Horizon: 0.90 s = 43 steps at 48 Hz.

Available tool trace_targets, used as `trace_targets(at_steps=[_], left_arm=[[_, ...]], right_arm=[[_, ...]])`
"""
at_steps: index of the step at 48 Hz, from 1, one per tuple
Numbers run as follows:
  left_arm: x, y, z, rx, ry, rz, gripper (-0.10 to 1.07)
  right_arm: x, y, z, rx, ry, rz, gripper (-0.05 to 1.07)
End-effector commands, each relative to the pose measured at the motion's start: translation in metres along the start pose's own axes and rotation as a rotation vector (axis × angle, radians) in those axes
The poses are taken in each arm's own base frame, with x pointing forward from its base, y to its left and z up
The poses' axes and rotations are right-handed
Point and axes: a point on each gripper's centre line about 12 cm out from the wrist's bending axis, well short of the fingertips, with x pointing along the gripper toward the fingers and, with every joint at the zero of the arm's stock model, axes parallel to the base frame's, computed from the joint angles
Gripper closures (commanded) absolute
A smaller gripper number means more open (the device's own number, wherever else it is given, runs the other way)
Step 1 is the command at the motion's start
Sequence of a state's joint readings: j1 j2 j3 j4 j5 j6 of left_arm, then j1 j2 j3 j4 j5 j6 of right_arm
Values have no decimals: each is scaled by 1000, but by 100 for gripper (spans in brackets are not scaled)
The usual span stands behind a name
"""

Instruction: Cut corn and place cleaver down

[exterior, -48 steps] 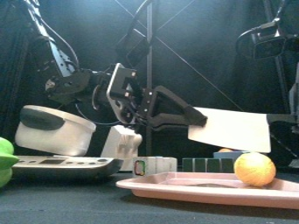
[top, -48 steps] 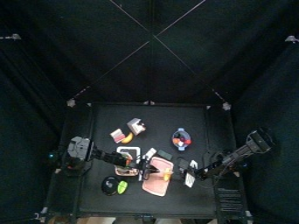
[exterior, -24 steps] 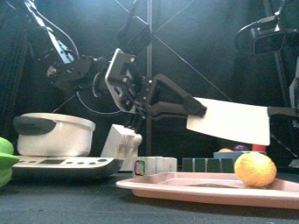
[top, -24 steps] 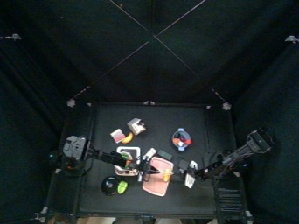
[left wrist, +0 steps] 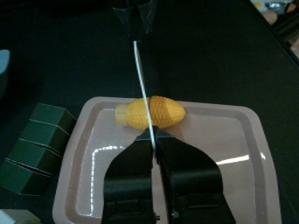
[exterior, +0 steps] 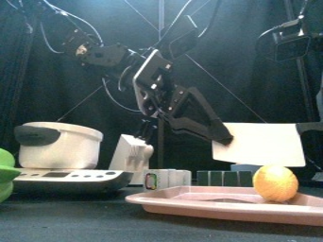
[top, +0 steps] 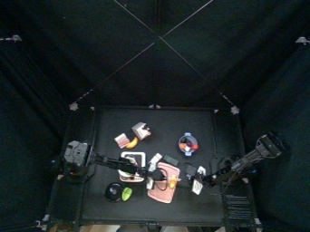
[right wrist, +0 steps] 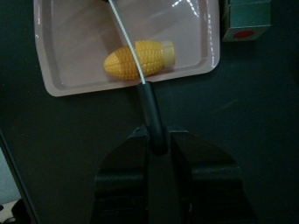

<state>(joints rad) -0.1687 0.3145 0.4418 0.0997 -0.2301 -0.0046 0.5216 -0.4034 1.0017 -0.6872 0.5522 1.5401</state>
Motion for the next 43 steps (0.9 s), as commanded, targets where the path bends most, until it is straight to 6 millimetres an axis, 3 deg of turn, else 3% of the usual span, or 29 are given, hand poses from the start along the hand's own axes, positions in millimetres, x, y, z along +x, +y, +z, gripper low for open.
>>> trace_targets(at_steps=[1, 17, 30, 43], left_arm=[[2, -15, 19, 20, -19, -26, 64], [1, -14, 14, 28, -7, -25, 64], [-4, -10, 18, 45, -17, -20, 64], [-1, -11, 14, 51, -8, -22, 64]], right_arm=[[-2, 2, 6, 11, -14, 2, 69], [-4, 7, 11, 17, -24, 12, 69], [-18, 24, 25, 3, -76, 70, 69], [-10, 14, 17, -1, -51, 26, 69]])
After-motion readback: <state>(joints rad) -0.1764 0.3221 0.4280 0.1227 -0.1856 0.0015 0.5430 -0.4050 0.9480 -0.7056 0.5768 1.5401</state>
